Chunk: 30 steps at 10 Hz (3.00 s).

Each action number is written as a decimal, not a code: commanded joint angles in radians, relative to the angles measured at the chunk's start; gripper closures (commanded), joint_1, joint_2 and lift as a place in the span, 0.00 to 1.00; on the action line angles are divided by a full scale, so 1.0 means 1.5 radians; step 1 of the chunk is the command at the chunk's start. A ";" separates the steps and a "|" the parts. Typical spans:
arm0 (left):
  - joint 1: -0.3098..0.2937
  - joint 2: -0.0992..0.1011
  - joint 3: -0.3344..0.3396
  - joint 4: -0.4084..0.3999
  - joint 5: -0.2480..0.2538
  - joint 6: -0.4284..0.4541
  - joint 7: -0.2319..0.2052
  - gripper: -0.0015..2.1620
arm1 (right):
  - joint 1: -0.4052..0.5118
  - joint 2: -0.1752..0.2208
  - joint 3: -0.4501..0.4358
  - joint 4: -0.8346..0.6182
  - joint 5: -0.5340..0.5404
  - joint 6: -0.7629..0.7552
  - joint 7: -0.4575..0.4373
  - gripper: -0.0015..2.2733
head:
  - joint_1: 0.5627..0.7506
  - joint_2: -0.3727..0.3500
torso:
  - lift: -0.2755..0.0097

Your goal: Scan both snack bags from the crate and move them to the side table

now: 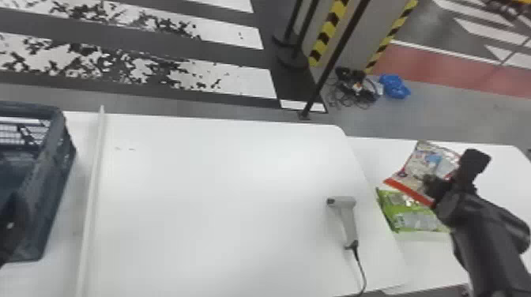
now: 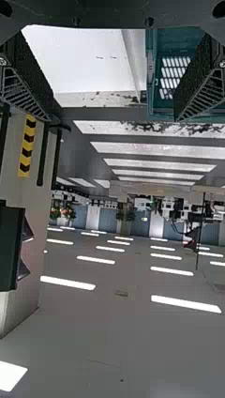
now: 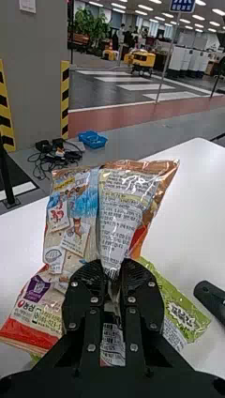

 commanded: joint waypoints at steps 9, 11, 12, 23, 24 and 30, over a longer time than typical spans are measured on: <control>-0.011 -0.001 -0.004 0.005 0.001 0.003 0.005 0.02 | 0.191 0.047 -0.024 -0.259 -0.101 0.108 0.006 0.03 | 0.70 0.03 | 0.86; -0.018 -0.003 -0.006 0.000 0.001 0.009 0.008 0.02 | 0.276 0.116 -0.009 -0.434 -0.100 0.118 0.026 0.03 | 0.70 0.03 | 0.86; -0.018 -0.003 -0.006 -0.002 -0.005 0.009 0.019 0.02 | 0.307 0.143 0.017 -0.508 -0.092 0.118 0.026 0.03 | 0.70 0.03 | 0.86; -0.042 -0.005 -0.011 -0.019 0.010 0.067 0.071 0.02 | 0.584 0.338 0.250 -1.032 0.069 0.189 0.105 0.05 | 0.70 0.52 | 0.86; -0.041 -0.004 -0.010 -0.028 0.012 0.079 0.071 0.02 | 0.605 0.351 0.255 -1.049 0.077 0.167 0.128 0.05 | 0.70 0.58 | 0.86; -0.040 0.013 -0.019 -0.062 0.015 0.126 0.071 0.04 | 0.692 0.368 0.268 -0.993 0.065 -0.261 0.135 0.05 | 0.70 0.57 | 0.86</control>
